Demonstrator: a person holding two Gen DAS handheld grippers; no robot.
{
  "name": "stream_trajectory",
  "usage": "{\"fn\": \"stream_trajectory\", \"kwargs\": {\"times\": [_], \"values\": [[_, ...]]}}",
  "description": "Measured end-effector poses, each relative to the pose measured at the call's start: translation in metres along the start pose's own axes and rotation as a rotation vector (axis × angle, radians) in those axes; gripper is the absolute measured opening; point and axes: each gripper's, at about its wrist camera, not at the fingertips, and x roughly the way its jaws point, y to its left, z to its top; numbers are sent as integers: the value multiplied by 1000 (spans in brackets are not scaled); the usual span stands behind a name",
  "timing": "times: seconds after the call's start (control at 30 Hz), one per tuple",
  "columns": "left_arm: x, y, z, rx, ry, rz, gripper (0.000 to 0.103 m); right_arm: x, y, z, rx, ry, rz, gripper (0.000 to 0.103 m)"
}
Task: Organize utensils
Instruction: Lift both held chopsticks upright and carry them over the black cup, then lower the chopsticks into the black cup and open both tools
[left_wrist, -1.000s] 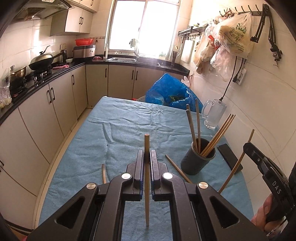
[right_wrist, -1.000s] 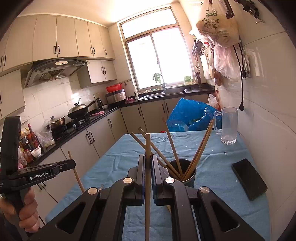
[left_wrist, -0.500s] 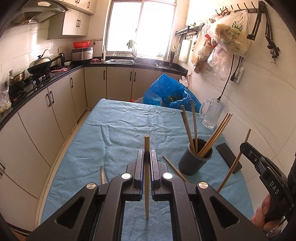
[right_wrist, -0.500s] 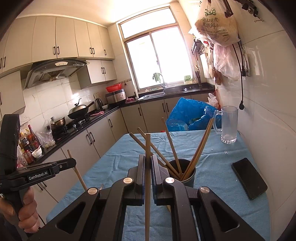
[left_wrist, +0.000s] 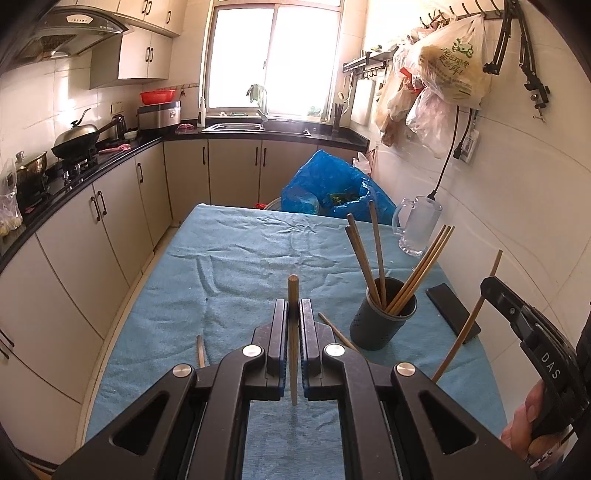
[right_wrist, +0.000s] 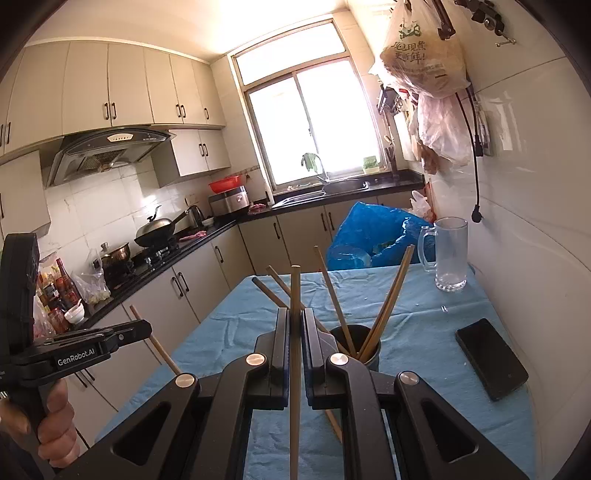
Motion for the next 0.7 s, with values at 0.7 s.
{"fn": "stream_trajectory", "kwargs": {"times": [0.7], "values": [[-1,-22,4,39,1,9,5,-15,-20,4,43,-31,-10,6]]}}
